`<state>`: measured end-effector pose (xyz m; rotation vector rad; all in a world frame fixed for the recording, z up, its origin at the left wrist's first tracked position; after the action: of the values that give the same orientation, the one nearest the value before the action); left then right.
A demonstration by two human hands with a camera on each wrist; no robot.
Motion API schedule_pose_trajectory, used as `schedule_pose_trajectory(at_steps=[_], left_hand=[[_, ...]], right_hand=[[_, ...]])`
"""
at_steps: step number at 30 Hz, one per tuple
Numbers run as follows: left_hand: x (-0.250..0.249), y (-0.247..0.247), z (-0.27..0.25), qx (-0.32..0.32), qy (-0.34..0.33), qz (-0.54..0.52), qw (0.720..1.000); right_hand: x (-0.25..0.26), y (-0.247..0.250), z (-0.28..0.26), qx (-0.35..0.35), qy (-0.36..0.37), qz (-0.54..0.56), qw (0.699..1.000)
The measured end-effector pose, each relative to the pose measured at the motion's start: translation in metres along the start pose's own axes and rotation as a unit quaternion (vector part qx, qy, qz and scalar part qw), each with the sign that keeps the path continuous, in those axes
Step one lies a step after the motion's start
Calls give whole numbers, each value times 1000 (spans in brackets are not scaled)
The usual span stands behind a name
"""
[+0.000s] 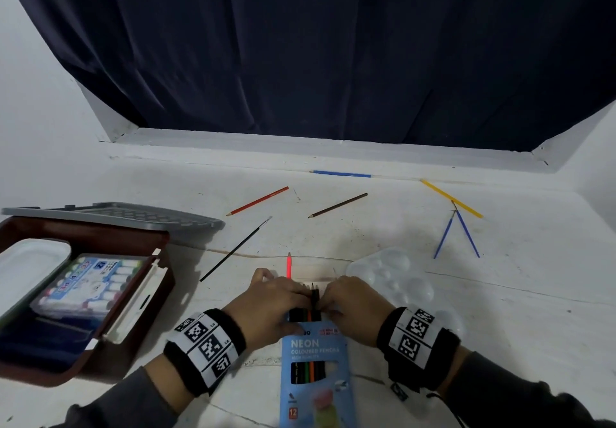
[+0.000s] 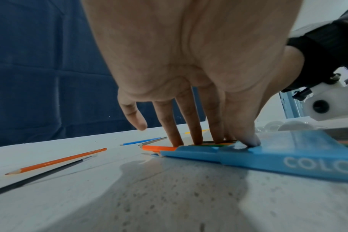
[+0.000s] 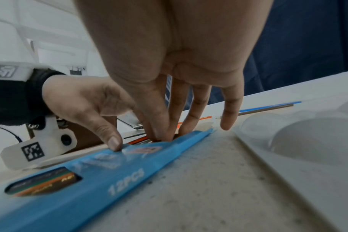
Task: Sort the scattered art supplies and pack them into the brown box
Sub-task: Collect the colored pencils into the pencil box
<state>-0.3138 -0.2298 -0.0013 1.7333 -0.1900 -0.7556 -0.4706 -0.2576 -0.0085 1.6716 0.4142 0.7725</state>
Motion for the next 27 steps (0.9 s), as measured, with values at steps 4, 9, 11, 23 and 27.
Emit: schedule_pose_trajectory(at_steps=[4, 9, 11, 23, 27], left_hand=[[3, 5, 6, 14, 11, -16, 1000], [14, 18, 25, 10, 20, -90, 996], [15, 27, 36, -27, 21, -118, 992], [42, 67, 158, -36, 181, -33, 982], [56, 62, 184, 46, 214, 28, 975]], right_hand=[[-20, 28, -13, -127, -55, 89, 986], [-70, 49, -31, -207, -125, 85, 967], [-88, 57, -42, -216, -150, 71, 962], [-231, 94, -40, -196, -315, -31, 928], [-274, 98, -24, -91, -360, -73, 926]])
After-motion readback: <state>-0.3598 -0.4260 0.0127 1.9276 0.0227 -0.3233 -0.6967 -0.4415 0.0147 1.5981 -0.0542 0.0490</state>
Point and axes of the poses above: each hand's wrist, its own z-axis towards the middle knuckle, its own y-axis out of the back of the hand, x = y × z, the point moved 4 cm from there along z, towards the middle knuckle, and after that the axes turned 11 degrees about -z, right-handed, at the moved point
